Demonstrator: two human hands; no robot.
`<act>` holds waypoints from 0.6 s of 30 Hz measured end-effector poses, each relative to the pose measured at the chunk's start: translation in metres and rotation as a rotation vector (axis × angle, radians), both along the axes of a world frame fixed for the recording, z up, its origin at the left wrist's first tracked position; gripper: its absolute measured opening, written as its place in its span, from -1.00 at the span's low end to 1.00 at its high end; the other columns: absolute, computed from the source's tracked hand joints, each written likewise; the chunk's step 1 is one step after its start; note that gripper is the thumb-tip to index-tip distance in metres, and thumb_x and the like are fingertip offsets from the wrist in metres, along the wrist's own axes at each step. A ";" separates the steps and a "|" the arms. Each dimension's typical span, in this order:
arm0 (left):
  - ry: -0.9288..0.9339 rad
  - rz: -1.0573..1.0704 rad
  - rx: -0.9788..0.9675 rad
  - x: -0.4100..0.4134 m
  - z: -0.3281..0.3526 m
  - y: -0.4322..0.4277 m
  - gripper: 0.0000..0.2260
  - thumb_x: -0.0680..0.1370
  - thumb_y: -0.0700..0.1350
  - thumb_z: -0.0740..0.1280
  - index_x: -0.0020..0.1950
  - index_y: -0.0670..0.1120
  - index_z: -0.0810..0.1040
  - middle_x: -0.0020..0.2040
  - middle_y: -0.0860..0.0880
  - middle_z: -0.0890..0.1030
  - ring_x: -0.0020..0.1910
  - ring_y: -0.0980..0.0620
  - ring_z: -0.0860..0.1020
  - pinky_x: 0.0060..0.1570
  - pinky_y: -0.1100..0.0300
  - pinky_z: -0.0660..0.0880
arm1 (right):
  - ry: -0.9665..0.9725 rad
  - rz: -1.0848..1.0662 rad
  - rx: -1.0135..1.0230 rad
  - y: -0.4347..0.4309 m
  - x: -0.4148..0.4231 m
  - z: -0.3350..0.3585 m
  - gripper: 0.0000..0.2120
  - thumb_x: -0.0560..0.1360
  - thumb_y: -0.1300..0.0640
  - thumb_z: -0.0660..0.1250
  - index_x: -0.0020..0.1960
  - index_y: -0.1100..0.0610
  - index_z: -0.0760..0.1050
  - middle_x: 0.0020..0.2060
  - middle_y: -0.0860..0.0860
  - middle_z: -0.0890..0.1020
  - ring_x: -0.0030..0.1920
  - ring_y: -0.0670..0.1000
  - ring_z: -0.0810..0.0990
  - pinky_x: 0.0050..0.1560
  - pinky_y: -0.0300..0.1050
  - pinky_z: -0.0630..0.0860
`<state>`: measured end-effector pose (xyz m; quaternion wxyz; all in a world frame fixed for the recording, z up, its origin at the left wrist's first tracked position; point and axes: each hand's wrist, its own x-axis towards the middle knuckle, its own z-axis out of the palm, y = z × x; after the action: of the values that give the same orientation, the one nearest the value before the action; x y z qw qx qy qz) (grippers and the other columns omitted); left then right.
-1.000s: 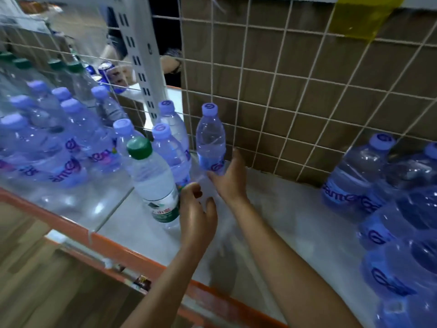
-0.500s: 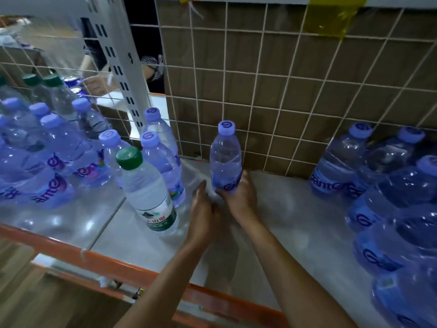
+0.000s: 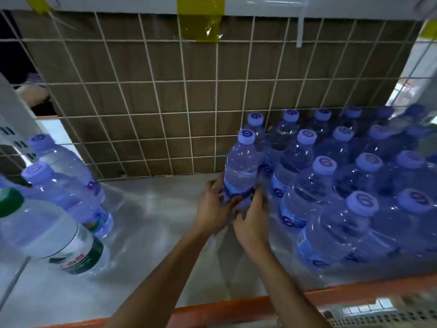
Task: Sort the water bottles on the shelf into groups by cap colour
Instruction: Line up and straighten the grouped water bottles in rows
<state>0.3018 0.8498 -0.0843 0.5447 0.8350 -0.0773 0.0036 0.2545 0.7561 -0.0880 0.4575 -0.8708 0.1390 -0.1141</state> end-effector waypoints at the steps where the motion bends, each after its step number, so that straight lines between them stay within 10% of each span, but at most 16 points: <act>1: 0.005 -0.014 -0.003 0.002 -0.002 -0.004 -0.49 0.43 -0.14 0.47 0.35 -0.08 0.42 0.21 -0.05 0.47 0.01 0.16 0.53 -0.13 0.59 0.40 | 0.010 0.002 0.001 -0.003 -0.003 0.000 -0.27 0.46 0.36 0.26 0.52 0.09 -0.01 0.42 0.14 0.23 0.42 0.11 0.25 0.34 -0.11 0.27; 9: -0.049 -0.038 0.010 0.001 -0.009 -0.031 -0.47 0.39 -0.06 0.49 0.33 0.01 0.43 0.18 -0.04 0.51 0.10 0.03 0.54 0.12 0.10 0.53 | -0.061 -0.109 -0.067 -0.009 -0.016 -0.004 -0.23 0.41 0.40 0.25 0.51 0.16 -0.02 0.47 0.16 0.08 0.50 0.12 0.04 0.48 0.01 0.11; 15: 0.030 -0.040 -0.009 0.000 -0.005 -0.034 -0.49 0.41 -0.09 0.48 0.31 -0.03 0.40 0.22 0.01 0.55 0.20 0.08 0.51 0.12 0.25 0.48 | -0.109 -0.041 -0.069 -0.007 -0.028 -0.001 -0.51 0.45 0.43 0.21 0.34 0.18 0.28 0.30 0.10 0.31 0.16 -0.17 0.34 0.07 -0.63 0.24; 18: 0.049 -0.035 0.048 -0.005 0.000 -0.027 -0.50 0.46 -0.12 0.43 0.35 -0.06 0.36 0.28 -0.02 0.51 0.26 0.05 0.47 0.15 0.28 0.40 | -0.132 0.016 -0.073 -0.006 -0.031 0.001 -0.63 0.47 0.39 0.23 0.23 0.14 0.36 0.17 0.02 0.41 0.09 -0.21 0.34 0.07 -0.50 0.37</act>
<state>0.2964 0.8224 -0.0846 0.5264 0.8461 -0.0788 -0.0282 0.2240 0.7497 -0.0873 0.4344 -0.8787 0.0972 -0.1725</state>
